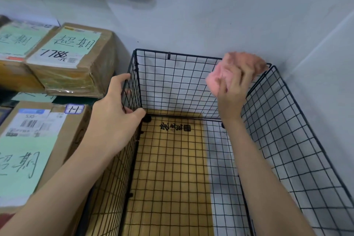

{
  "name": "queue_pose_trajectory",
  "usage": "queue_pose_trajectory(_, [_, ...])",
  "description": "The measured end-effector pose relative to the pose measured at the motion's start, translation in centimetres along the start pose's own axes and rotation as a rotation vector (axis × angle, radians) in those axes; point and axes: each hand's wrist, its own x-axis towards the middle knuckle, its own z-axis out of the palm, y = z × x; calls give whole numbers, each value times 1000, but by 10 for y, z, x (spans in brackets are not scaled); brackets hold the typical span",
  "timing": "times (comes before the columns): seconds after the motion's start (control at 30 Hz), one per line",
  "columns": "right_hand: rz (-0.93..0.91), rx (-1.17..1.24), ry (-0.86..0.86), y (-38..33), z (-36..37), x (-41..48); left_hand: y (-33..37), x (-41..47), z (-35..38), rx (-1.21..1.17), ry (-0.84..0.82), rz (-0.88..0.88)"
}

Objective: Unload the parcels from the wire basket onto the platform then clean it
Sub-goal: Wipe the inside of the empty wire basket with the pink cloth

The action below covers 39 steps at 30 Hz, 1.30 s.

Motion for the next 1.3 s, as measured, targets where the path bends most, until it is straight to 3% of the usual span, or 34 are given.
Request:
queue_pose_trajectory(0.07, [-6, -102, -162, 16, 3, -36, 0, 0, 0, 0, 3, -1])
queue_pose_trajectory(0.2, [370, -147, -625, 37, 5, -111, -2, 1, 0, 16, 1, 2])
queue_pose_trajectory(0.27, [532, -199, -707, 38, 5, -127, -3, 1, 0, 29, 4, 7])
queue_pose_trajectory(0.37, [520, -155, -558, 28, 5, -112, -3, 2, 0, 35, 7, 6])
queue_pose_trajectory(0.53, [207, -1, 52, 17, -3, -31, -3, 2, 1, 36, 4, 10])
queue_pose_trajectory(0.6, [126, -81, 68, 28, 0, -21, -3, 2, 1, 35, 5, 15])
queue_pose_trajectory(0.73, [192, -244, -103, 48, -1, -44, -2, 2, 1, 43, 12, 21])
queue_pose_trajectory(0.9, [426, -321, -740, 54, -10, -116, -3, 2, 1, 52, 15, 28])
queue_pose_trajectory(0.97, [466, -313, -871, 46, -13, -125, -3, 2, 1, 57, 15, 30])
queue_pose_trajectory(1.1, [396, -201, -944, 18, -11, -98, -4, 4, 1, 58, 15, 26])
queue_pose_trajectory(1.3, [596, 222, -1304, -28, -15, -40, -1, 2, 0, 74, 14, 38])
